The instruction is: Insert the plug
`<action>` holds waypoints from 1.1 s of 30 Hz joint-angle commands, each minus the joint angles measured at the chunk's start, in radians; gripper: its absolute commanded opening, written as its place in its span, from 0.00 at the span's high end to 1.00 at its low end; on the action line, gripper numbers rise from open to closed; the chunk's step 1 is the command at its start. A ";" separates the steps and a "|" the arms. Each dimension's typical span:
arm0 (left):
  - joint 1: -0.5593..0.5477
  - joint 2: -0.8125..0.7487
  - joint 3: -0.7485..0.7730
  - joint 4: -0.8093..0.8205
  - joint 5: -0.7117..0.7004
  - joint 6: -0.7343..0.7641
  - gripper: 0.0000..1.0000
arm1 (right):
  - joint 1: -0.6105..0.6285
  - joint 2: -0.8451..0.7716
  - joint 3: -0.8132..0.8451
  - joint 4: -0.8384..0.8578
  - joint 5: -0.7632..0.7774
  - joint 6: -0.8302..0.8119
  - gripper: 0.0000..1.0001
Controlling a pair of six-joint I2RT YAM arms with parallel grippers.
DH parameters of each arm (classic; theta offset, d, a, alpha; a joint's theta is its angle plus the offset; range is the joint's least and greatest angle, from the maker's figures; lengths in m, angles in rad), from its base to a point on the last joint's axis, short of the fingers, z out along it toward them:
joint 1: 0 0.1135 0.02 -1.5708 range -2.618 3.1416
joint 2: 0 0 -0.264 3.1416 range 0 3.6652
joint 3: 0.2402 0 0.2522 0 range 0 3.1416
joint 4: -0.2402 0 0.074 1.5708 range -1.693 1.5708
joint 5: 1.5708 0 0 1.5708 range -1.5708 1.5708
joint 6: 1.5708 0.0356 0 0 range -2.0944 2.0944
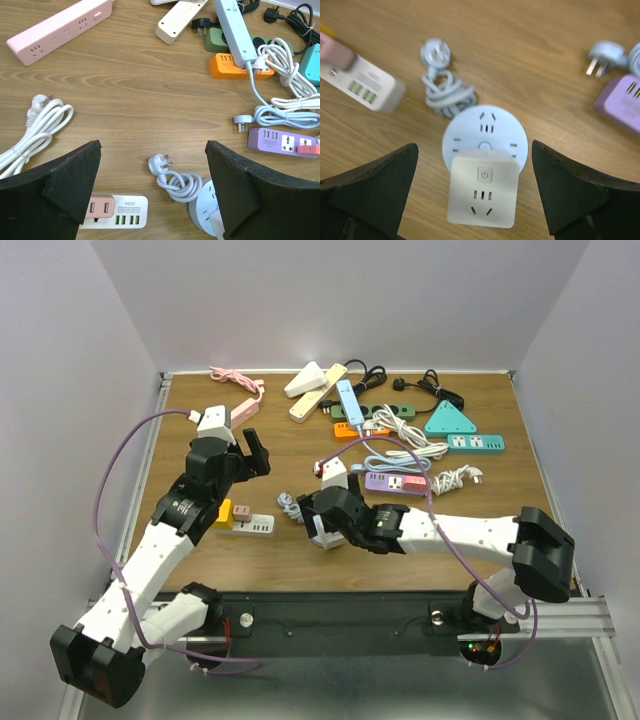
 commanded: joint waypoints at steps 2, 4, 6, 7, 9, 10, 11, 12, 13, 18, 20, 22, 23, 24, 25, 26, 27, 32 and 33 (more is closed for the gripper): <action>0.003 -0.049 0.074 -0.041 -0.049 0.026 0.01 | 0.007 -0.090 0.083 0.061 0.067 -0.121 0.00; 0.003 -0.056 0.090 -0.050 -0.060 0.031 0.01 | -0.021 -0.098 0.080 0.072 0.110 -0.115 0.00; 0.003 -0.059 0.098 -0.058 -0.074 0.034 0.01 | -0.068 -0.130 0.049 0.092 0.099 -0.101 0.00; 0.003 -0.060 0.110 -0.061 -0.101 0.029 0.01 | -0.126 -0.147 0.033 0.100 0.072 -0.086 0.00; 0.003 -0.065 0.121 -0.078 -0.131 0.016 0.01 | -0.188 -0.182 -0.001 0.119 0.049 -0.075 0.00; 0.003 -0.071 0.124 -0.076 -0.138 0.017 0.01 | -0.217 -0.225 -0.033 0.133 0.029 -0.072 0.00; 0.003 -0.086 0.126 -0.072 -0.152 0.019 0.01 | -0.276 -0.243 -0.046 0.138 0.027 -0.067 0.00; 0.003 -0.095 0.127 -0.069 -0.160 0.020 0.01 | -0.306 -0.266 -0.063 0.139 0.032 -0.060 0.00; 0.003 -0.103 0.127 -0.067 -0.167 0.019 0.01 | -0.335 -0.286 -0.076 0.141 0.035 -0.052 0.00; 0.003 -0.140 0.144 -0.079 -0.258 0.005 0.01 | -0.506 -0.458 -0.188 0.143 0.146 -0.006 0.00; 0.003 -0.158 0.141 -0.076 -0.293 0.000 0.01 | -0.532 -0.524 -0.222 0.149 0.231 -0.023 0.00; 0.003 -0.168 0.138 -0.067 -0.307 0.005 0.01 | -0.549 -0.556 -0.231 0.149 0.257 -0.071 0.00; 0.003 -0.175 0.137 -0.058 -0.313 0.008 0.01 | -0.558 -0.569 -0.235 0.147 0.263 -0.085 0.00; 0.003 -0.177 0.140 -0.055 -0.318 0.008 0.01 | -0.559 -0.596 -0.242 0.147 0.271 -0.098 0.00; 0.003 -0.177 0.141 -0.052 -0.324 0.009 0.01 | -0.561 -0.607 -0.244 0.147 0.285 -0.116 0.00; 0.003 -0.178 0.144 -0.052 -0.335 0.011 0.01 | -0.561 -0.619 -0.247 0.147 0.291 -0.122 0.00; 0.003 -0.183 0.146 -0.041 -0.335 0.017 0.01 | -0.561 -0.632 -0.248 0.147 0.294 -0.127 0.00; 0.003 -0.191 0.156 -0.021 -0.353 0.039 0.01 | -0.562 -0.681 -0.254 0.147 0.314 -0.153 0.00; 0.003 -0.189 0.158 -0.018 -0.353 0.049 0.01 | -0.564 -0.684 -0.254 0.147 0.314 -0.158 0.00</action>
